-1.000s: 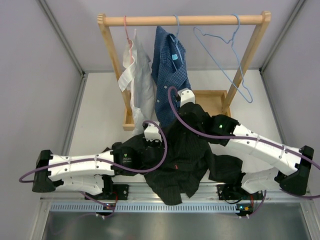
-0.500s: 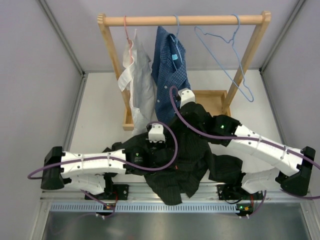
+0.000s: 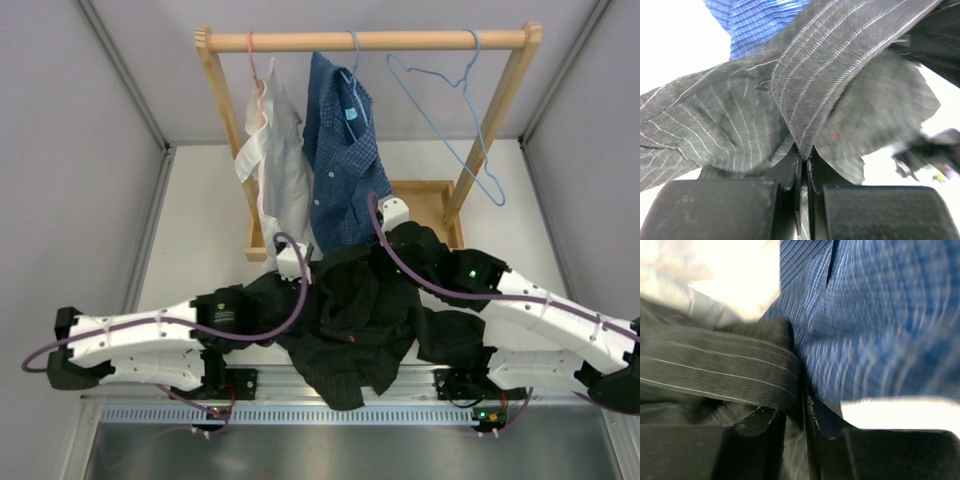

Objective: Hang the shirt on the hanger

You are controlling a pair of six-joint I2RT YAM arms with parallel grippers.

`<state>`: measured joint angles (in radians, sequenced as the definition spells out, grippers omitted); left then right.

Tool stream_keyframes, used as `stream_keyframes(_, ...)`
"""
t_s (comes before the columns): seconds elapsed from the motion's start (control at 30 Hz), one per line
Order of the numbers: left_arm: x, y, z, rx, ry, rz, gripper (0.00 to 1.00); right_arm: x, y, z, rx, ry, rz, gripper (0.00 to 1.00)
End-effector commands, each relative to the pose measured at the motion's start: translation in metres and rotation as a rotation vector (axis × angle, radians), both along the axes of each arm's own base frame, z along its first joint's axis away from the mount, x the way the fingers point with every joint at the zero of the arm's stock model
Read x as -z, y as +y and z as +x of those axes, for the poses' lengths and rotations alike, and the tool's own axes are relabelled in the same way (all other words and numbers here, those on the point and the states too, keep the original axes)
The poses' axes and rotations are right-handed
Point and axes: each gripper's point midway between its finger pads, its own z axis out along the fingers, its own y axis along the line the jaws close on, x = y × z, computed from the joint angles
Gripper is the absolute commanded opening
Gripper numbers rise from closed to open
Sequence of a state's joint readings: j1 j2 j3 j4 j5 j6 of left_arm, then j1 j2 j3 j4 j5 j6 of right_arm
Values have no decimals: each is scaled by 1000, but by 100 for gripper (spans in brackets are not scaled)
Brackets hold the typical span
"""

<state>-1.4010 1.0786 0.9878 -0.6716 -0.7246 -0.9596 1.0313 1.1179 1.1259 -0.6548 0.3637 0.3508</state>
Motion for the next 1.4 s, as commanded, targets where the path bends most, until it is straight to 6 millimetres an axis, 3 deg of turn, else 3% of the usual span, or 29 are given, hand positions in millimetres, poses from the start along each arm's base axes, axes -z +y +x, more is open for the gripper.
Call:
stream_keyframes(0.0, -38, 9, -30, 208, 36, -80, 0, -30, -4, -14, -72, -40, 130, 23)
stream_keyframes(0.07, -50, 18, -35, 223, 47, -86, 0, -43, -6, -25, -119, -48, 175, 29)
stream_keyframes(0.1, -47, 25, -37, 226, 59, -51, 0, -48, -6, -29, -145, -52, 185, 36)
stream_keyframes(0.2, -54, 26, -39, 255, 57, -32, 0, -72, -7, -44, -234, -66, 213, 46)
stream_keyframes(0.23, -55, 26, -41, 266, 61, -25, 0, -90, -10, -46, -243, -92, 231, 50)
stream_keyframes(0.3, -62, 25, -41, 274, 55, -29, 0, -99, -30, -43, -191, -117, 178, 54)
stream_keyframes(0.33, -64, 25, -41, 273, 54, -29, 0, -120, -41, -40, -150, -157, 188, 62)
stream_keyframes(0.37, -65, 26, -39, 258, 49, -25, 0, -129, -60, -28, -49, -198, 151, 64)
stream_keyframes(0.4, -66, 27, -38, 251, 48, -26, 0, -124, -75, -26, -7, -183, 76, 67)
stream_keyframes(0.43, -70, 27, -37, 247, 44, -32, 0, -150, -86, -24, 31, -227, 94, 68)
stream_keyframes(0.5, -72, 28, -35, 232, 39, -36, 0, -162, -107, -12, 117, -265, 14, 69)
stream_keyframes(0.53, -73, 28, -35, 228, 39, -37, 0, -183, -119, -9, 159, -306, 21, 69)
stream_keyframes(0.6, -73, 28, -34, 223, 40, -39, 0, -202, -145, 10, 279, -353, -47, 71)
stream_keyframes(0.73, -66, 26, -33, 218, 45, -19, 0, -205, -184, 43, 433, -334, -174, 76)
stream_keyframes(0.77, -64, 27, -33, 218, 46, -13, 0, -199, -204, 58, 519, -307, -218, 76)
stream_keyframes(0.8, -63, 26, -33, 216, 46, -10, 0, -197, -208, 64, 537, -297, -224, 76)
stream_keyframes(0.97, -62, 25, -34, 221, 51, -8, 0, -179, -185, 93, 390, -230, -195, 77)
stream_keyframes(1.1, -61, 24, -35, 232, 56, -4, 0, -162, -196, 112, 391, -180, -184, 75)
stream_keyframes(1.2, -58, 23, -37, 242, 63, 4, 0, -160, -181, 108, 310, -178, -121, 59)
stream_keyframes(1.27, -55, 24, -37, 238, 64, 11, 0, -164, -170, 102, 250, -197, -82, 54)
stream_keyframes(1.37, -54, 25, -37, 231, 66, 4, 0, -157, -169, 103, 235, -185, -86, 36)
